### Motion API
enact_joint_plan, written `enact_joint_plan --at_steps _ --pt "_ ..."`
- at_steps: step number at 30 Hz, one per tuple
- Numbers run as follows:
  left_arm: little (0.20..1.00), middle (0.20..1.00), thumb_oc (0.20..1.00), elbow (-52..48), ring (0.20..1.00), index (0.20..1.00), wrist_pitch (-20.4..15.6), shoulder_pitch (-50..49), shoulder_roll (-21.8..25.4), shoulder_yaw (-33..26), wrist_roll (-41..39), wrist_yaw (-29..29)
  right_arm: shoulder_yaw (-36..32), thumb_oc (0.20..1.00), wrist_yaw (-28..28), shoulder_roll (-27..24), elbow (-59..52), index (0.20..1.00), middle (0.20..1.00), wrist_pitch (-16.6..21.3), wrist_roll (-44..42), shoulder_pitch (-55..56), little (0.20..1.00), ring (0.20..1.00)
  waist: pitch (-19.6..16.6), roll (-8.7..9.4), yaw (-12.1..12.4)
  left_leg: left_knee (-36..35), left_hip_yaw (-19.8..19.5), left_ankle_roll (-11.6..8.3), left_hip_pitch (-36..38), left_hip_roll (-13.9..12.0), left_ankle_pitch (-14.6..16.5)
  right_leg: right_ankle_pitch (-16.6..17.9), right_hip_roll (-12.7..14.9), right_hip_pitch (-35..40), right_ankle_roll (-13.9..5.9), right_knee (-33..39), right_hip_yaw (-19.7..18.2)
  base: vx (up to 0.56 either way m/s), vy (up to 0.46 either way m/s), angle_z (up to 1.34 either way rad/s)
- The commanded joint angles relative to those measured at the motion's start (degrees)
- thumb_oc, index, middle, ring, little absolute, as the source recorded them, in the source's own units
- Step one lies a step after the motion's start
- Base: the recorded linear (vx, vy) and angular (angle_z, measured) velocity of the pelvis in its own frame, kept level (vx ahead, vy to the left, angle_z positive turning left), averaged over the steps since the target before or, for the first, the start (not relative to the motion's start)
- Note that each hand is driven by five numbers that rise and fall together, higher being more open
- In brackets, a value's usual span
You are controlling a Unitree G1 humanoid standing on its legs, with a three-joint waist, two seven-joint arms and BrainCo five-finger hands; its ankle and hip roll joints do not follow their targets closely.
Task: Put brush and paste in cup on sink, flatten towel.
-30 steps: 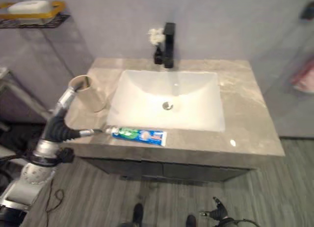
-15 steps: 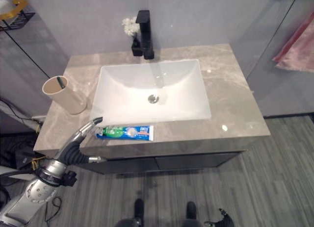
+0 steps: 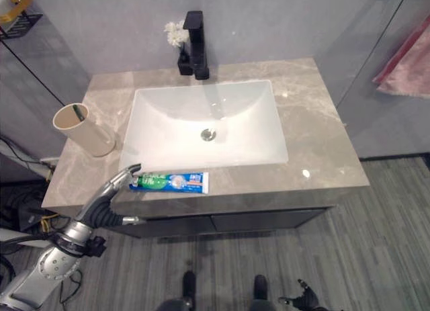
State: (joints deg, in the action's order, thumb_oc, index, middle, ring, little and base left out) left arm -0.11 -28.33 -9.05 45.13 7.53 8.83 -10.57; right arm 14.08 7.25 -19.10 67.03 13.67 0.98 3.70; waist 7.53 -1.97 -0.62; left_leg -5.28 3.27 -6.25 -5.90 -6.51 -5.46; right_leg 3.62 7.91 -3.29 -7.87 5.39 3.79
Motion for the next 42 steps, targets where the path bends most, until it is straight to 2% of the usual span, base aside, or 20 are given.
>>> enact_joint_plan --at_steps 1,13,27,28,31,32,34,38,42 --pt "1.0 1.0 1.0 -0.6 1.0 1.0 -0.5 3.5 0.1 -1.9 -6.0 0.6 0.2 1.0 -0.3 -0.3 0.5 1.0 1.0 0.1 -0.8 -0.9 1.0 1.0 -0.4 2.39 0.7 0.3 -1.7 0.11 1.0 -0.3 3.1 3.6 3.7 -3.6 -3.0 -0.4 0.2 0.0 0.0 0.0" --pt "1.0 1.0 1.0 -0.1 1.0 1.0 1.0 5.0 -0.9 -2.7 -7.3 1.6 -0.4 1.0 -0.5 0.5 1.6 1.0 1.0 -0.7 -1.7 -1.6 1.0 1.0 0.3 2.19 0.6 0.3 -1.3 0.13 -0.1 -0.5 2.9 3.9 3.5 -5.0 -2.92 -0.4 -0.1 0.0 0.001 -0.01" --pt "1.0 1.0 1.0 0.0 1.0 1.0 1.9 6.1 -2.1 -0.2 -9.0 3.3 -1.6 1.0 0.6 -0.5 1.1 1.0 1.0 -1.0 -3.3 -2.7 1.0 1.0 0.5 0.59 0.6 0.3 -2.0 0.03 -1.7 -0.2 2.5 3.5 3.8 -6.0 -2.72 -0.4 0.3 0.0 -0.002 0.0" --pt "0.912 0.912 0.912 0.1 0.912 0.912 2.0 6.0 -2.2 0.0 -9.1 3.5 -1.6 1.0 0.6 -0.5 1.1 1.0 1.0 -1.0 -3.3 -2.8 1.0 1.0 0.5 0.52 0.6 0.3 -2.1 0.04 -1.7 -0.2 2.5 3.4 3.8 -6.0 -2.72 -0.4 0.3 0.03 -0.007 0.01" --pt "0.865 0.865 0.865 0.0 0.865 0.865 2.3 6.2 -1.7 0.4 -7.7 3.3 -1.7 1.0 1.0 -0.6 1.1 1.0 1.0 -1.2 -3.2 -3.1 1.0 1.0 0.5 0.27 0.6 0.3 -2.4 0.02 -1.8 -0.2 2.6 3.1 3.8 -5.7 -2.58 -0.4 0.4 0.01 -0.002 0.0" --pt "0.784 0.784 0.784 -0.1 0.784 0.784 2.0 6.9 -0.6 0.7 -5.1 2.7 -1.7 1.0 1.2 -0.7 1.2 1.0 1.0 -1.2 -3.1 -3.3 1.0 1.0 0.6 0.13 0.6 0.3 -2.5 -0.01 -1.9 -0.2 2.6 3.1 3.8 -5.7 -2.53 -0.4 0.5 0.0 0.0 0.0" --pt "0.699 0.699 0.699 -1.7 0.699 0.699 1.4 7.7 2.1 1.7 -0.4 2.4 -1.9 1.0 1.5 -0.8 1.1 1.0 1.0 -1.0 -3.2 -3.7 1.0 1.0 0.8 -0.06 0.6 0.3 -2.6 -0.07 -2.0 -0.2 2.6 3.0 3.8 -5.7 -2.56 -0.4 0.6 0.01 -0.008 0.02" --pt "0.633 0.633 0.633 -2.2 0.633 0.633 1.4 8.1 3.1 2.8 0.0 2.4 -1.5 1.0 2.0 -1.1 0.9 1.0 1.0 -0.9 -3.1 -4.3 1.0 1.0 1.2 -0.18 0.8 0.3 -2.9 -0.1 -2.3 -0.4 2.5 2.8 3.7 -5.8 -2.44 -0.4 0.8 0.01 -0.011 0.03" --pt "0.671 0.671 0.671 -2.0 0.671 0.671 1.3 8.7 4.0 3.8 1.8 1.9 -1.5 1.0 2.4 -1.5 0.4 1.0 1.0 -0.9 -3.1 -5.0 1.0 1.0 1.4 -0.49 0.8 0.3 -3.2 -0.07 -2.6 -0.3 2.5 2.7 3.8 -5.9 -2.47 -0.4 0.9 0.0 0.0 0.0"
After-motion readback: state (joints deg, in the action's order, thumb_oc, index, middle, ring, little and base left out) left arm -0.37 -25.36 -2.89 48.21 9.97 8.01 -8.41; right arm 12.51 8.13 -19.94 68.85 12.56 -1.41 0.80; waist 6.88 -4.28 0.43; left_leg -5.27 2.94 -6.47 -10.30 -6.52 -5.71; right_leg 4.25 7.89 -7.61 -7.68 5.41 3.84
